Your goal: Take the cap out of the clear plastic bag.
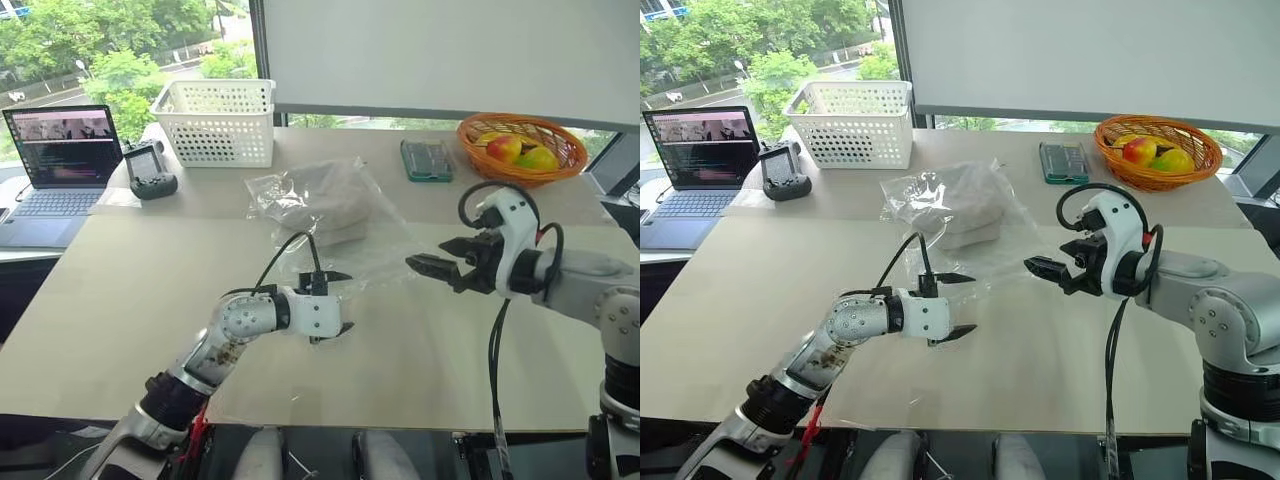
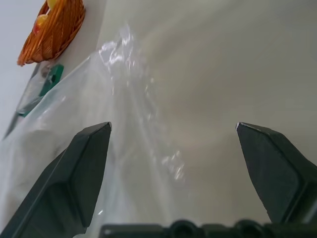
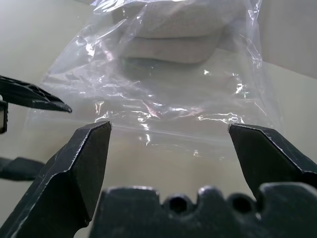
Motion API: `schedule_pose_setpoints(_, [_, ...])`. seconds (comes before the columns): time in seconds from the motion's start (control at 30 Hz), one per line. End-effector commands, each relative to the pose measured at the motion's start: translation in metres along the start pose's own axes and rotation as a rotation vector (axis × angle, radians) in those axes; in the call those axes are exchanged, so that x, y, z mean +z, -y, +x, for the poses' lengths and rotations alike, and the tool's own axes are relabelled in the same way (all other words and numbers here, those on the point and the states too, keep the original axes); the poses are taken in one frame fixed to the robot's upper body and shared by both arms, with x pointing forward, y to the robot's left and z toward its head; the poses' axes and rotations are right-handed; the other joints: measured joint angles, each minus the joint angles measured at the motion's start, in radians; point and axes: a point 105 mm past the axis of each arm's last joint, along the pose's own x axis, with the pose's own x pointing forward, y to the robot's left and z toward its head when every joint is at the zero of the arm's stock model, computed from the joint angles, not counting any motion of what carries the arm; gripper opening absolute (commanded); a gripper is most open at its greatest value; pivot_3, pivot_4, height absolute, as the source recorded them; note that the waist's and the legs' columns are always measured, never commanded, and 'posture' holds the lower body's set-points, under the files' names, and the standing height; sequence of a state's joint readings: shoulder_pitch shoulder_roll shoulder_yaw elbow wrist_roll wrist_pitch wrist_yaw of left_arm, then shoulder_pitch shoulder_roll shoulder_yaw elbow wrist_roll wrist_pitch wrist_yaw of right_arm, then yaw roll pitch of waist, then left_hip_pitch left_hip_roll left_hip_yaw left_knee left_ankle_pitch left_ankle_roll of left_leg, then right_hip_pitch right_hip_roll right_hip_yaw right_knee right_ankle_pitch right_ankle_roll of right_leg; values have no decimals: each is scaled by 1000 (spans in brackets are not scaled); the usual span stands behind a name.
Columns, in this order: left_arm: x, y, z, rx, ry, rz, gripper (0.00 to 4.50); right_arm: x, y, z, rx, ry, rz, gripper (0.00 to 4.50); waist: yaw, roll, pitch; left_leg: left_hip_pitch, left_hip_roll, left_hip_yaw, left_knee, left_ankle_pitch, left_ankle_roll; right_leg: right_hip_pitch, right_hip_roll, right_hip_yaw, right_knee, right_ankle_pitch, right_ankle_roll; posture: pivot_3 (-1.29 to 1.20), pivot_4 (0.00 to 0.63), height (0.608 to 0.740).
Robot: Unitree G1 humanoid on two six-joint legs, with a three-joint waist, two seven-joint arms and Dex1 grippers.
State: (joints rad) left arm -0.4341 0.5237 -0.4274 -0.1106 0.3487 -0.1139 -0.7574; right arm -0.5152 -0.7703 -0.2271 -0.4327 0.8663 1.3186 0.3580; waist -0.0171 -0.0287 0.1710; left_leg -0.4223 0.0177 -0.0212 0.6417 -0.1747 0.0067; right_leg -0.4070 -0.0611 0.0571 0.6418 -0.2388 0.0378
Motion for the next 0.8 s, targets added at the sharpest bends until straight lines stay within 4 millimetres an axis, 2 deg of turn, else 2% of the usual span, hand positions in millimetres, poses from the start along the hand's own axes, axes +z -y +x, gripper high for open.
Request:
schedule_pose_setpoints(0.03, [-13,-2,-1,20,-70,118,4339,10,-3,-5,-5,43,-27,4500,1,0,0,0,0,0,0,0,0,0,0,0,0,0,0,0,150,740])
schedule_pose_setpoints(0.13, [-24,-4,-5,37,-120,160,4339,11,-3,-4,-3,48,-28,4500,3,0,0,0,0,0,0,0,0,0,0,0,0,0,0,0,150,740])
schedule_pose_setpoints(0.43, [-42,-45,-16,279,-217,160,4339,16,-5,2,20,52,-33,4500,1,0,0,0,0,0,0,0,0,-1,0,0,0,0,0,0,150,740])
schedule_pose_setpoints(0.53, [-45,-50,-16,307,-221,130,3614,17,-5,4,26,53,-33,4500,3,0,0,-1,0,0,0,0,0,-1,0,0,0,0,0,0,150,740])
schedule_pose_setpoints(0.77, [-43,-59,-18,349,-215,73,1022,19,-5,6,35,51,-35,4500,3,0,0,-1,0,0,0,0,0,-1,0,0,0,0,0,0,150,740])
schedule_pose_setpoints(0.8, [-40,-68,-20,378,-203,72,633,19,-5,6,37,52,-34,4500,2,0,0,-1,0,0,0,0,0,-1,0,0,0,0,0,0,150,740])
